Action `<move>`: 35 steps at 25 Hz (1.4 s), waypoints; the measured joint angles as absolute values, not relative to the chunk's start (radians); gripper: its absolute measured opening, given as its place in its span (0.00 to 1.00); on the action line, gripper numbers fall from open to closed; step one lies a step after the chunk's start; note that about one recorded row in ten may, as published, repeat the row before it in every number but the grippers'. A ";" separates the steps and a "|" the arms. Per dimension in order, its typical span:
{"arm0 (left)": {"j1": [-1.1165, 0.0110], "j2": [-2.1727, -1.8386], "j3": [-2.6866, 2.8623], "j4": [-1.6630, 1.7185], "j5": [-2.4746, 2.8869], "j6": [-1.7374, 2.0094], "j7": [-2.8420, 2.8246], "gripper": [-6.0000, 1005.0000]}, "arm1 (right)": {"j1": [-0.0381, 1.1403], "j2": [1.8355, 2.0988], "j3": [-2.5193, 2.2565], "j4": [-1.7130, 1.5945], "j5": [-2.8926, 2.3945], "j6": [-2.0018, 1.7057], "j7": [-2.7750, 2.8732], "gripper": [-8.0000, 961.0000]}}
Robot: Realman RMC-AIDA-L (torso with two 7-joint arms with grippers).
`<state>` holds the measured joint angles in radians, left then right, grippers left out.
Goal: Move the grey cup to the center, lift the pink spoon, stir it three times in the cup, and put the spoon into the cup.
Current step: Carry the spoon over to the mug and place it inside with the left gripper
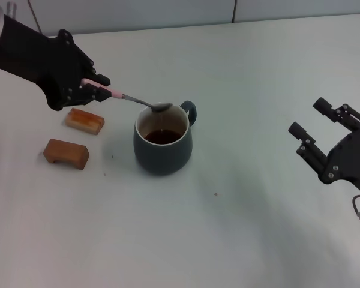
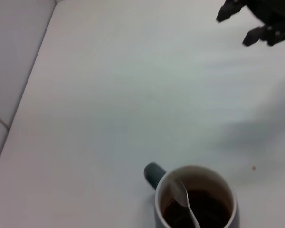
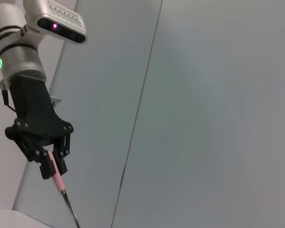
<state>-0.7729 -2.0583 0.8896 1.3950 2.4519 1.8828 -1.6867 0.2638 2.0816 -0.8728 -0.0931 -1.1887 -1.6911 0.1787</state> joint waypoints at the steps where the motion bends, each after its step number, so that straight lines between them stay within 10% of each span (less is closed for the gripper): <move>1: -0.776 -2.059 0.904 1.394 2.479 1.869 -1.686 0.20 | 0.264 2.082 -0.873 -0.093 -1.189 -1.692 0.179 0.55; 35: -0.820 -2.072 1.135 1.397 2.556 1.855 -1.741 0.24 | 0.262 2.082 -0.873 -0.091 -1.189 -1.689 0.178 0.55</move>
<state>-0.8203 -2.0716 1.1346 1.3974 2.5560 1.8545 -1.7414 0.2624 2.0816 -0.8728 -0.0906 -1.1889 -1.6889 0.1779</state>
